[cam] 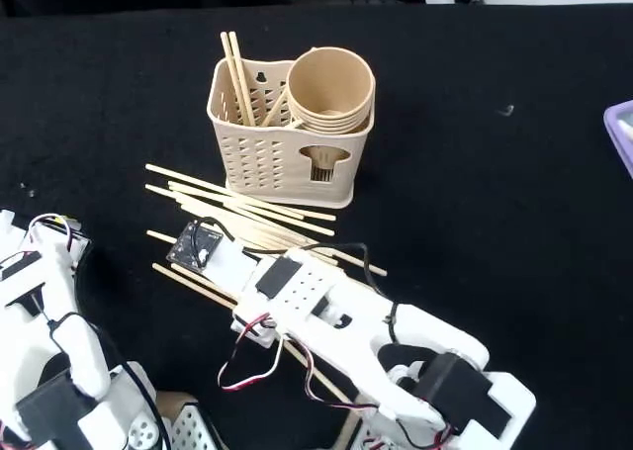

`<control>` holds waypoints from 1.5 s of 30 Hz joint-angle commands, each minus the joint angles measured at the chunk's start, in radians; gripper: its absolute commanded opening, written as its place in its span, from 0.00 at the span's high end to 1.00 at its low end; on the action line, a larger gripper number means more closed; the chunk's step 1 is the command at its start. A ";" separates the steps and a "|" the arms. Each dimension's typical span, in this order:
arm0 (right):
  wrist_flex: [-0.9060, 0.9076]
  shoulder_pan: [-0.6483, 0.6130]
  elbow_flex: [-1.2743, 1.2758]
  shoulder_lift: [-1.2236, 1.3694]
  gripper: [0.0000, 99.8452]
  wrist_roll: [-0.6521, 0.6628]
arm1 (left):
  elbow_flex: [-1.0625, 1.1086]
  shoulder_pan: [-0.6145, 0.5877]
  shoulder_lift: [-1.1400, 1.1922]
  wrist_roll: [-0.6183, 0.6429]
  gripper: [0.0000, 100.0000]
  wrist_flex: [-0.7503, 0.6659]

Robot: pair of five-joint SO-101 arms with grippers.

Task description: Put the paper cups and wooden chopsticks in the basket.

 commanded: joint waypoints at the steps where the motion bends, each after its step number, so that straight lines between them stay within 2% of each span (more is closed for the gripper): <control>1: -0.017 -0.009 -0.035 -0.012 0.89 0.002 | -0.028 0.004 -0.025 -0.011 0.78 -0.017; 8: -0.048 -0.153 -0.030 -0.010 0.87 0.002 | -0.028 0.004 -0.025 -0.011 0.78 -0.017; 20: -0.109 -0.157 -0.061 0.145 0.87 0.011 | -0.027 0.004 -0.025 -0.011 0.78 -0.017; 22: -0.109 -0.157 -0.065 0.150 0.90 0.011 | -0.027 0.004 -0.025 -0.011 0.78 -0.017; 24: -0.112 -0.157 -0.067 0.150 0.99 0.011 | -0.027 0.004 -0.025 -0.011 0.78 -0.017; 30: -0.017 -0.157 -0.093 0.036 0.99 0.011 | -0.027 0.004 -0.025 -0.011 0.78 -0.015; 34: 0.031 -0.157 -0.102 -0.045 0.94 0.011 | -0.027 0.004 -0.025 -0.011 0.78 -0.017; 40: -0.008 -0.155 -0.108 0.019 0.77 0.012 | -0.028 0.004 -0.025 -0.011 0.78 -0.017; 45: -0.120 -0.098 -0.111 0.065 0.76 0.014 | -0.027 0.004 -0.025 -0.011 0.78 -0.017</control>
